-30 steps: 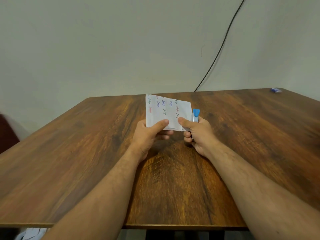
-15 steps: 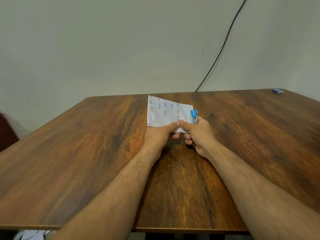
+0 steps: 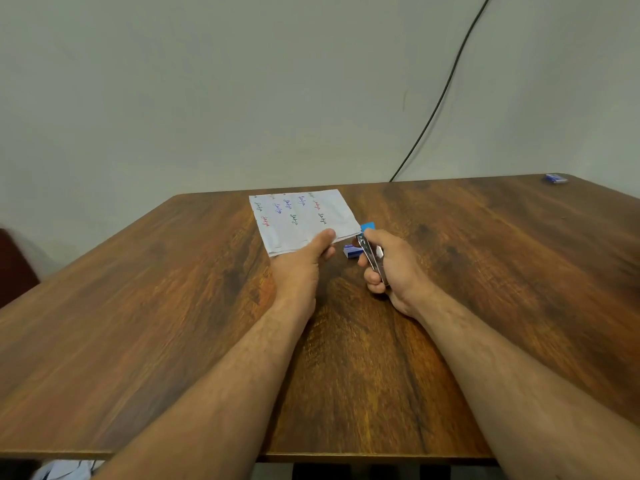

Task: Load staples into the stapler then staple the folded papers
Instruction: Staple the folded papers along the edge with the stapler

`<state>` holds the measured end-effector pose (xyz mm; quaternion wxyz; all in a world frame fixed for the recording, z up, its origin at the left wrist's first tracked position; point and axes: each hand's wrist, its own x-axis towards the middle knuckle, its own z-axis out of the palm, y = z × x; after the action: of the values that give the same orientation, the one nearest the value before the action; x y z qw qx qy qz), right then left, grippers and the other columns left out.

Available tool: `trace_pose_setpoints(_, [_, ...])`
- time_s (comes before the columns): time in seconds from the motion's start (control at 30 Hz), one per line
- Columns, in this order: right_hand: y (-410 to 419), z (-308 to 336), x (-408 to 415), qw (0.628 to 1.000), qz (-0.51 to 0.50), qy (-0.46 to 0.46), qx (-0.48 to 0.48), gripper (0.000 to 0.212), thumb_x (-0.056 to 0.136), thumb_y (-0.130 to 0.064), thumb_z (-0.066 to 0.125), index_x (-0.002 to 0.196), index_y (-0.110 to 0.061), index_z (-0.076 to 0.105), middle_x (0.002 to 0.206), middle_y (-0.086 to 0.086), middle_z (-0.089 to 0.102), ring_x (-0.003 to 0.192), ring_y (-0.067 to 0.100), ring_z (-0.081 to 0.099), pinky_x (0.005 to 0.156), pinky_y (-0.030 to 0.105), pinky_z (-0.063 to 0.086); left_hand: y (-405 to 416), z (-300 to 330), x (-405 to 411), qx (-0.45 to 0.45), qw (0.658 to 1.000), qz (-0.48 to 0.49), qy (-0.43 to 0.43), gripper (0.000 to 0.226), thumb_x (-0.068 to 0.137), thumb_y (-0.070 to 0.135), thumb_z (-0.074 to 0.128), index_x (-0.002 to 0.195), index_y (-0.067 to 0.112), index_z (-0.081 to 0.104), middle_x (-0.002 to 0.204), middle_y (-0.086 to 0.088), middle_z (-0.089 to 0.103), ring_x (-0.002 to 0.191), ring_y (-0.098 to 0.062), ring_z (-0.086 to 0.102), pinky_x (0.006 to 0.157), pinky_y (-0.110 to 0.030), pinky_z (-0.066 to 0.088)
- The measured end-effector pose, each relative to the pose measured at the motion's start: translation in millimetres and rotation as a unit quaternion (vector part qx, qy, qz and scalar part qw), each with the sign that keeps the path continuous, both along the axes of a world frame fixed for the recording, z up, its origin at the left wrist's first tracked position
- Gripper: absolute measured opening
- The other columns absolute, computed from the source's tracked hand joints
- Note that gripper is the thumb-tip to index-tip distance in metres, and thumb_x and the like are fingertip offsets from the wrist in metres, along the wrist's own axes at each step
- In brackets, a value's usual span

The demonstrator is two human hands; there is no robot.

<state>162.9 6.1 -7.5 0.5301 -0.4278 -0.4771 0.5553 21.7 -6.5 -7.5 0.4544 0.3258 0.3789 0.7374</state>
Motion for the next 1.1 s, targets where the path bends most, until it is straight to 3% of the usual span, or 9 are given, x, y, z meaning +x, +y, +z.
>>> trace_pose_setpoints(0.13, [-1.6, -0.9, -2.9, 0.999, 0.004, -0.037, 0.024, 0.031, 0.097, -0.035, 0.061, 0.086, -0.008, 0.072, 0.070, 0.006, 0.063, 0.044, 0.011, 0.052, 0.038, 0.023, 0.038, 2.8, -2.2, -3.9, 0.019, 0.999, 0.004, -0.039, 0.064, 0.078, 0.000, 0.083, 0.126, 0.032, 0.058, 0.123, 0.007, 0.070, 0.096, -0.008, 0.075, 0.071, -0.024, 0.060])
trace_pose_setpoints(0.3, [-2.4, -1.6, -6.2, 0.994, 0.030, -0.092, 0.045, 0.038, 0.101, -0.041, 0.059, 0.124, -0.011, 0.068, 0.086, 0.008, 0.070, 0.056, 0.013, 0.060, 0.045, 0.025, 0.049, 6.4, 0.0, -7.2, 0.041, 0.994, -0.022, -0.103, 0.047, 0.081, -0.008, 0.076, 0.111, 0.027, 0.065, 0.120, -0.001, 0.072, 0.083, -0.014, 0.075, 0.067, -0.023, 0.058])
trace_pose_setpoints(0.4, [-4.2, -1.5, -7.8, 0.993, 0.040, -0.097, 0.055, 0.034, 0.101, -0.041, 0.059, 0.120, -0.016, 0.069, 0.086, 0.007, 0.072, 0.057, 0.012, 0.062, 0.047, 0.025, 0.052, 5.4, 3.4, -10.7, 0.019, 0.984, -0.055, -0.166, 0.050, 0.084, -0.010, 0.070, 0.129, 0.010, 0.059, 0.115, -0.012, 0.070, 0.072, -0.012, 0.067, 0.061, -0.020, 0.057])
trace_pose_setpoints(0.47, [-5.0, -2.3, -8.0, 0.993, 0.045, -0.091, 0.064, 0.024, 0.100, -0.039, 0.060, 0.111, -0.020, 0.071, 0.085, 0.006, 0.073, 0.055, 0.010, 0.061, 0.046, 0.024, 0.052, 5.5, 3.6, -11.5, 0.006, 0.983, -0.074, -0.170, 0.044, 0.085, -0.010, 0.068, 0.123, 0.010, 0.059, 0.103, -0.012, 0.070, 0.069, -0.011, 0.064, 0.059, -0.019, 0.056])
trace_pose_setpoints(0.6, [-5.0, -3.6, -7.6, 0.991, 0.054, -0.097, 0.076, 0.022, 0.100, -0.036, 0.061, 0.112, -0.022, 0.072, 0.085, 0.004, 0.075, 0.057, 0.011, 0.062, 0.048, 0.024, 0.053, 4.5, 0.7, -7.5, -0.007, 0.992, -0.088, -0.087, 0.033, 0.087, -0.005, 0.069, 0.101, 0.023, 0.062, 0.089, -0.004, 0.076, 0.067, -0.010, 0.062, 0.061, -0.021, 0.054])
trace_pose_setpoints(0.77, [-5.2, -4.5, -6.4, 0.989, 0.060, -0.106, 0.083, 0.018, 0.099, -0.036, 0.062, 0.105, -0.024, 0.075, 0.086, 0.002, 0.078, 0.058, 0.011, 0.064, 0.052, 0.025, 0.055, 5.7, -7.0, -2.7, -0.003, 0.998, -0.020, 0.054, 0.034, 0.087, 0.007, 0.073, 0.105, 0.033, 0.062, 0.105, 0.008, 0.075, 0.084, -0.011, 0.074, 0.073, -0.028, 0.058])
trace_pose_setpoints(0.87, [-6.3, -3.1, -6.2, 0.989, 0.069, -0.097, 0.084, 0.016, 0.099, -0.037, 0.062, 0.104, -0.027, 0.074, 0.092, 0.004, 0.080, 0.058, 0.011, 0.065, 0.052, 0.024, 0.056, 7.2, -8.1, -3.3, -0.003, 0.997, 0.011, 0.073, 0.028, 0.086, 0.009, 0.073, 0.099, 0.032, 0.064, 0.087, 0.016, 0.076, 0.073, -0.004, 0.074, 0.074, -0.032, 0.058])
trace_pose_setpoints(1.0, [-7.6, -1.8, -7.2, 0.992, 0.057, -0.088, 0.076, 0.030, 0.099, -0.041, 0.061, 0.100, -0.017, 0.077, 0.092, 0.004, 0.080, 0.059, 0.014, 0.066, 0.054, 0.027, 0.058, 4.9, -9.4, -0.7, 0.007, 0.995, -0.004, 0.099, 0.026, 0.083, 0.011, 0.076, 0.099, 0.030, 0.068, 0.109, 0.003, 0.077, 0.101, -0.023, 0.073, 0.095, -0.046, 0.058])
trace_pose_setpoints(1.1, [-7.8, -1.3, -6.6, 0.994, 0.050, -0.070, 0.065, 0.035, 0.098, -0.043, 0.061, 0.096, -0.013, 0.079, 0.091, 0.008, 0.080, 0.056, 0.015, 0.065, 0.053, 0.028, 0.057, 7.0, -10.3, -0.4, 0.026, 0.995, -0.017, 0.096, 0.030, 0.082, 0.007, 0.077, 0.104, 0.027, 0.070, 0.111, -0.002, 0.077, 0.098, -0.023, 0.073, 0.095, -0.046, 0.058])
